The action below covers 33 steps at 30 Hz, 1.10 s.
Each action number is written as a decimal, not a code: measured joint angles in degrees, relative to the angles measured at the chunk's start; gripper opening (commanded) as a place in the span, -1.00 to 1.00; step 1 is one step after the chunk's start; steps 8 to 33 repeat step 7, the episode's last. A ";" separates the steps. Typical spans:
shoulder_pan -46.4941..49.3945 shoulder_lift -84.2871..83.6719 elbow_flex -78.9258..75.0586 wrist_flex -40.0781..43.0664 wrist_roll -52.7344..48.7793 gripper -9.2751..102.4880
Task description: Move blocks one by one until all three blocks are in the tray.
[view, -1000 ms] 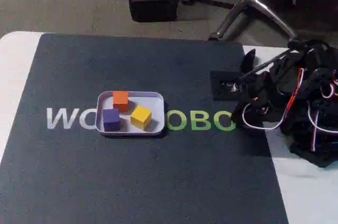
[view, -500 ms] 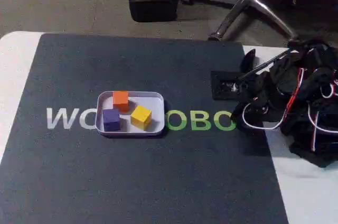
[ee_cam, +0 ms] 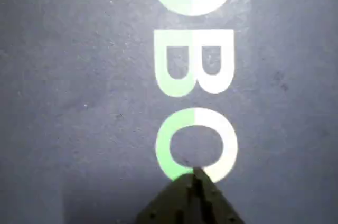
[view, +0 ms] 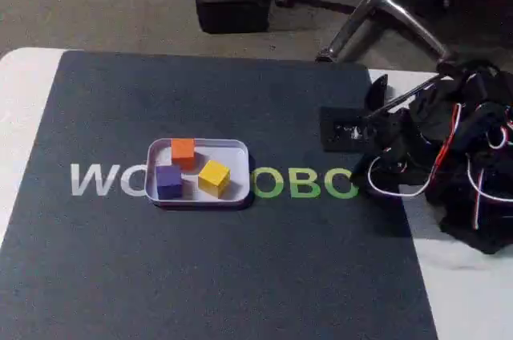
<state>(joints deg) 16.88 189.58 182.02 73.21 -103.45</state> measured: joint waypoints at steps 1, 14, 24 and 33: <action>0.26 0.00 0.00 0.00 0.00 -0.97; 0.53 0.00 0.00 0.00 0.09 -0.97; 0.53 0.00 0.00 0.00 0.09 -0.97; 0.53 0.00 0.00 0.00 0.09 -0.97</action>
